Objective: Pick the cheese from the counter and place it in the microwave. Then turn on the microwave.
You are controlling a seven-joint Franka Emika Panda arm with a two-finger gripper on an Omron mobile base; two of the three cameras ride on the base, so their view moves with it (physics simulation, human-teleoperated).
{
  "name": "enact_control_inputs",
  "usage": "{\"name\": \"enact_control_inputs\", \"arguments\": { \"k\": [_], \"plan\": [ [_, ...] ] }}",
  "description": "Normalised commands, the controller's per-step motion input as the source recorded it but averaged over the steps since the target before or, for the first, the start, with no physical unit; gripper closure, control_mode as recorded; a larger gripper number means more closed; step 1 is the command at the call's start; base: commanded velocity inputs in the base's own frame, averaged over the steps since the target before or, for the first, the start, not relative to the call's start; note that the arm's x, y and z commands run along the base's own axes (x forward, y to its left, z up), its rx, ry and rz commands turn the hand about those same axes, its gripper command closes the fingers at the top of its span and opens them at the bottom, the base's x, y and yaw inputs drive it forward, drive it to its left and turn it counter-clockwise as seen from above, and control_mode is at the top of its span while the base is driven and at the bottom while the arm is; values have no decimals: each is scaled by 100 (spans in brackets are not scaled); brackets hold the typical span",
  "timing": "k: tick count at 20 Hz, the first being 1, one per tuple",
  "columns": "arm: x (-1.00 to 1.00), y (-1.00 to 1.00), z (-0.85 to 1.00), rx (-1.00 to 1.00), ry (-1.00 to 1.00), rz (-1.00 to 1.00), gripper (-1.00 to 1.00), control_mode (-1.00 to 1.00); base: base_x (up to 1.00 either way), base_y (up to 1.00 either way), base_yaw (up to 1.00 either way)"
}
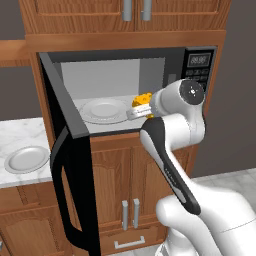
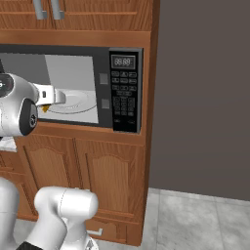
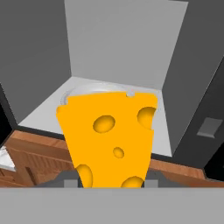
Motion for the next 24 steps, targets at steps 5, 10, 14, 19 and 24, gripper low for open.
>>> {"name": "enact_control_inputs", "arguments": {
  "k": [5,10,14,19,24],
  "plan": [
    [24,7,-18,0,5,0,100,-100,0,0,0],
    [23,9,-13,0,5,0,100,-100,0,0,0],
    [20,8,-6,0,0,0,100,-100,0,0,0],
    [18,10,-5,0,0,0,100,-100,0,0,0],
    [17,9,-9,0,0,0,100,-100,0,0,0]
  ]
}}
